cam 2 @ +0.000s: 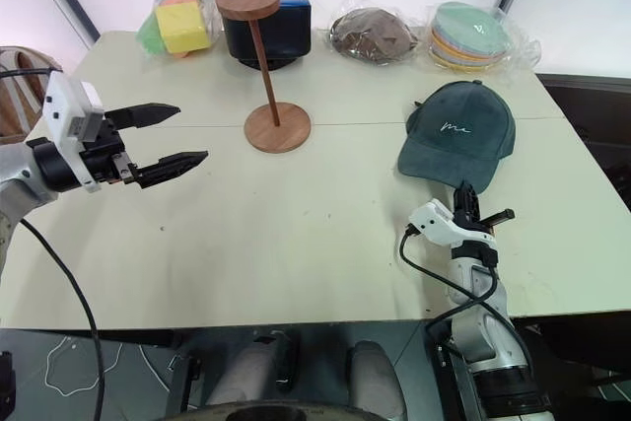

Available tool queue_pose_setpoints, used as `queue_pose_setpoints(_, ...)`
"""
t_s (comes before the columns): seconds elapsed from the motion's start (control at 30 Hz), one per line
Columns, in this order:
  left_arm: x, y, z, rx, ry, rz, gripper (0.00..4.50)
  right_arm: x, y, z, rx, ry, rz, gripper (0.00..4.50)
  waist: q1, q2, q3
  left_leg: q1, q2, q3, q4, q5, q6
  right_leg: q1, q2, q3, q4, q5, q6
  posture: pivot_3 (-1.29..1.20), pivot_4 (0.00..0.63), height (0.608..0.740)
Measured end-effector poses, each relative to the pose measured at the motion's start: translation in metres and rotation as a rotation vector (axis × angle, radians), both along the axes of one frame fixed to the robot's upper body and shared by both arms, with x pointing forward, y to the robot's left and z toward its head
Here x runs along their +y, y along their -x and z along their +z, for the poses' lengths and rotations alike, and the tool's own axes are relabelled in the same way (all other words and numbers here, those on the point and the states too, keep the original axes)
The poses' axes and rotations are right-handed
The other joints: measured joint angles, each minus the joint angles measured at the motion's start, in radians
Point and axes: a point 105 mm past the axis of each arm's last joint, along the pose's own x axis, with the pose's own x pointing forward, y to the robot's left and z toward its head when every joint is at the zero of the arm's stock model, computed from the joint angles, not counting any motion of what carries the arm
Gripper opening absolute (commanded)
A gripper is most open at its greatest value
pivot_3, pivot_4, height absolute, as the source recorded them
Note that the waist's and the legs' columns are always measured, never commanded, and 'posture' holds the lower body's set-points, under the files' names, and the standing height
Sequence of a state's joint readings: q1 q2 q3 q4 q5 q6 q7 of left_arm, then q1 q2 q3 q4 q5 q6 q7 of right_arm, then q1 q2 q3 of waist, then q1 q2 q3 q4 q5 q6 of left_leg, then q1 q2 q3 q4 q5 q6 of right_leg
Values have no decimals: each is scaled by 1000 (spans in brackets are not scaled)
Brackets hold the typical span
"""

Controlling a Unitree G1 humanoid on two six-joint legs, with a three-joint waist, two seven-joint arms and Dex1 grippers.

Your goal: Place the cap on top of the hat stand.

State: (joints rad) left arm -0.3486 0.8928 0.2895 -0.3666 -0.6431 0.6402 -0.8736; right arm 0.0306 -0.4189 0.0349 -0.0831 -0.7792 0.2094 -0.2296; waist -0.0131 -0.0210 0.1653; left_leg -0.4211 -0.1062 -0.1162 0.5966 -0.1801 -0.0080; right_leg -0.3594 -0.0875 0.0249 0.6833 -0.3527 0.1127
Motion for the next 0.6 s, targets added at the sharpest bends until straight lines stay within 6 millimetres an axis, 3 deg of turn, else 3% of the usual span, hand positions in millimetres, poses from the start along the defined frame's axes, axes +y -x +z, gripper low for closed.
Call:
queue_pose_setpoints(0.17, 0, 0, 0, 0, 0, 0, 4500, 1, 1, 3, -31, 7, 1, 30, 1, 1, 0, 0, 0, 0, 0, 0, 0, 0, 0, 0, 0, 0, 0, 0, 150, 740)
queue_pose_setpoints(0.37, 0, -1, 2, -8, 1, 1, 4500, 6, 0, 19, -135, 22, 25, 30, 0, 2, 2, 0, 0, 0, -3, 1, -1, -2, 0, 1, 0, 0, 0, 0, 150, 740)
queue_pose_setpoints(0.6, 12, -13, -9, 8, 55, 54, 4500, 24, -8, 71, -334, 23, 79, 30, -1, 4, 2, 0, 0, 1, -4, 1, -1, -3, 0, 1, 0, 0, 0, 0, 150, 740)
